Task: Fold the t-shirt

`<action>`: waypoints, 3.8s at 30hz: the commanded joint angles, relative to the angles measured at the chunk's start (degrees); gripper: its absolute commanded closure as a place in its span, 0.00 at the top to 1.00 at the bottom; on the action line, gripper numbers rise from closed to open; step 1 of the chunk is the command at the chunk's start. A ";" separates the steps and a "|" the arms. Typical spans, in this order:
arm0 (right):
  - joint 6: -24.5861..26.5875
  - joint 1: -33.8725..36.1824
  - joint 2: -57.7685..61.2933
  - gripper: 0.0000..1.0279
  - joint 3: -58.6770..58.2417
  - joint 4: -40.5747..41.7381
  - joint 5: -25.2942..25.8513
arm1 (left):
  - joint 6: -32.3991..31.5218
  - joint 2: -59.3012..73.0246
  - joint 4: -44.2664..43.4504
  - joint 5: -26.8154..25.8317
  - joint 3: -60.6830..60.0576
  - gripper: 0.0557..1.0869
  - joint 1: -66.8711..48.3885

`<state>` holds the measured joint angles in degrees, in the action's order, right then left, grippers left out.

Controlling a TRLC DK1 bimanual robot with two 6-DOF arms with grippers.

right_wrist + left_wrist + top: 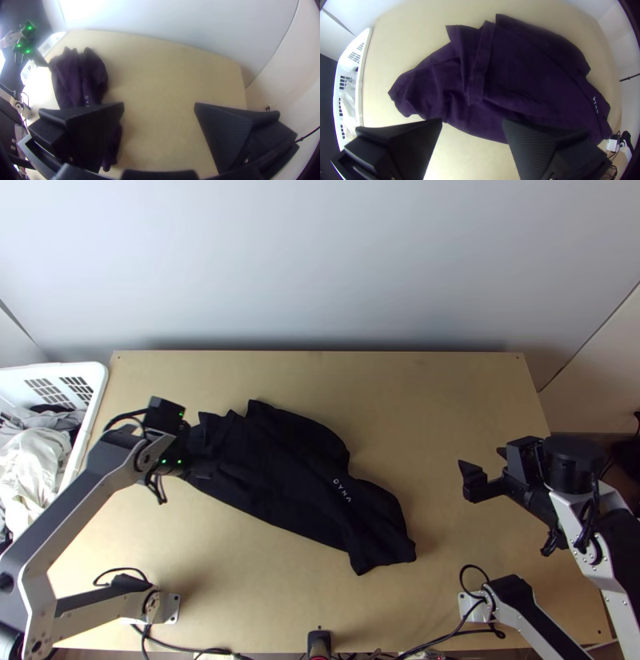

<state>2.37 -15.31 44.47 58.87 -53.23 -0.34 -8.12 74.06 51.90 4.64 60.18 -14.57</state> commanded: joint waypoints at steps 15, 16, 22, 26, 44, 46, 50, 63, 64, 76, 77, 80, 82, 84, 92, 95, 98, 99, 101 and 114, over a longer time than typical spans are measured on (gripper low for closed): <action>2.81 0.02 -0.08 0.96 1.07 -2.40 0.08 | 0.74 14.27 -11.91 0.80 0.55 0.47 -0.02; 2.81 0.02 0.00 0.96 0.98 -2.40 0.08 | 0.74 14.44 -12.26 0.80 0.46 0.38 0.07; 3.69 -1.39 0.88 0.96 -0.95 -1.17 -0.01 | 1.09 13.65 -12.61 1.86 0.37 0.04 0.51; 3.69 -3.67 1.94 0.96 -3.15 -1.17 -0.01 | 1.26 10.49 -9.89 1.86 2.92 0.04 0.51; 5.54 -22.04 1.24 0.95 -13.61 -5.30 -8.71 | 1.18 1.61 0.40 2.12 11.62 0.04 2.53; 6.15 -24.15 1.32 0.95 -13.70 -5.39 -8.63 | 0.91 1.44 0.75 2.30 11.71 0.04 2.53; 7.12 -29.51 1.67 0.96 -14.49 -5.83 -8.63 | 0.82 1.61 1.19 2.65 11.80 0.04 2.53; 10.02 -39.97 7.12 0.95 -21.25 1.55 -8.54 | 0.74 2.49 1.98 3.44 12.33 0.04 1.56; 10.11 -39.80 7.56 0.95 -22.40 2.87 -8.54 | 0.74 2.67 1.98 3.53 12.59 0.04 1.56; 10.37 -36.11 16.35 0.87 -23.19 11.40 -8.63 | 0.21 2.93 1.98 3.79 13.03 0.04 1.56; 10.37 -36.02 16.97 0.87 -23.19 11.57 -8.54 | 0.21 3.02 1.98 3.79 13.21 0.04 1.56; 10.37 -35.05 18.55 0.87 -23.36 12.54 -8.54 | 0.30 3.28 1.98 3.79 13.73 0.04 1.56; 10.37 -34.52 19.69 0.82 -23.36 12.89 -8.54 | 0.39 3.37 1.98 3.79 14.00 0.04 1.56; 10.37 -34.00 20.40 0.67 -23.28 12.98 -8.63 | 0.47 3.46 1.98 3.79 14.17 0.04 1.38; 10.11 -32.94 20.66 0.03 -20.64 13.77 -8.63 | 0.74 2.75 3.12 3.79 15.75 0.04 1.38; 10.46 -31.27 20.40 0.03 -17.83 11.92 -8.63 | 0.82 2.40 4.00 3.79 17.60 0.04 1.74; 11.25 -28.72 20.22 0.03 -13.43 9.73 -8.63 | 1.26 1.79 4.79 3.71 19.97 0.04 2.53; 11.43 -28.11 20.31 0.03 -11.67 8.94 -8.63 | 1.53 1.52 4.97 3.79 20.68 0.04 2.79; 11.69 -26.88 20.31 0.03 -8.51 7.71 -8.63 | 1.88 1.00 5.41 3.79 22.26 0.04 3.41; 10.72 -19.49 23.03 0.03 14.96 0.15 -8.10 | 3.29 -1.29 7.34 3.71 37.02 0.04 8.15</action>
<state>13.76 -38.63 66.02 61.87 -49.56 -8.97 -5.54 73.73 58.65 8.45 89.76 -8.64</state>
